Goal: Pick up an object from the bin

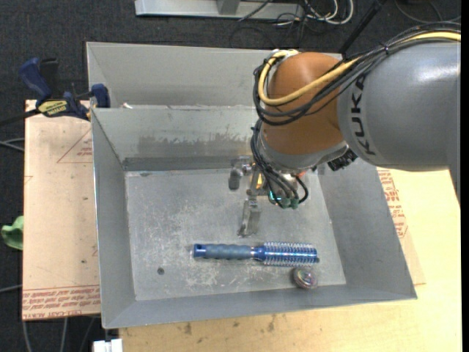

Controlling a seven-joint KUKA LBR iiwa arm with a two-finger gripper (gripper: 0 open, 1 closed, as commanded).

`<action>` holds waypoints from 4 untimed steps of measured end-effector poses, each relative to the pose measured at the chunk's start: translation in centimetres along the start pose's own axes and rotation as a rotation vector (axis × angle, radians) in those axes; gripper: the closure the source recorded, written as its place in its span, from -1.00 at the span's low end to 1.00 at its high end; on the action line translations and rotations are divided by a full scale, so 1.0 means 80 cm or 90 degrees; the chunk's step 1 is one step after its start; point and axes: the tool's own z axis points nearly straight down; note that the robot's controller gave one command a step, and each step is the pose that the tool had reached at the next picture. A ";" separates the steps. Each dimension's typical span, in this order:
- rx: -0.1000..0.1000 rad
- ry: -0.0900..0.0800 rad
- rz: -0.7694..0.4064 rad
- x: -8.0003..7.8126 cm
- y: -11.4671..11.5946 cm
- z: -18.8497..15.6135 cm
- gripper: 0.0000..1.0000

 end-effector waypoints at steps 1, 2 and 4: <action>0.000 -0.002 -0.295 0.041 -0.027 0.153 -1.00; 0.000 -0.004 -0.294 0.040 -0.026 0.151 1.00; 0.003 -0.010 -0.537 0.068 -0.008 -0.033 1.00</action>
Offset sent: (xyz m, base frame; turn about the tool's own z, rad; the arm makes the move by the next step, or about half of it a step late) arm -0.0328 -0.0218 -0.1204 -0.4655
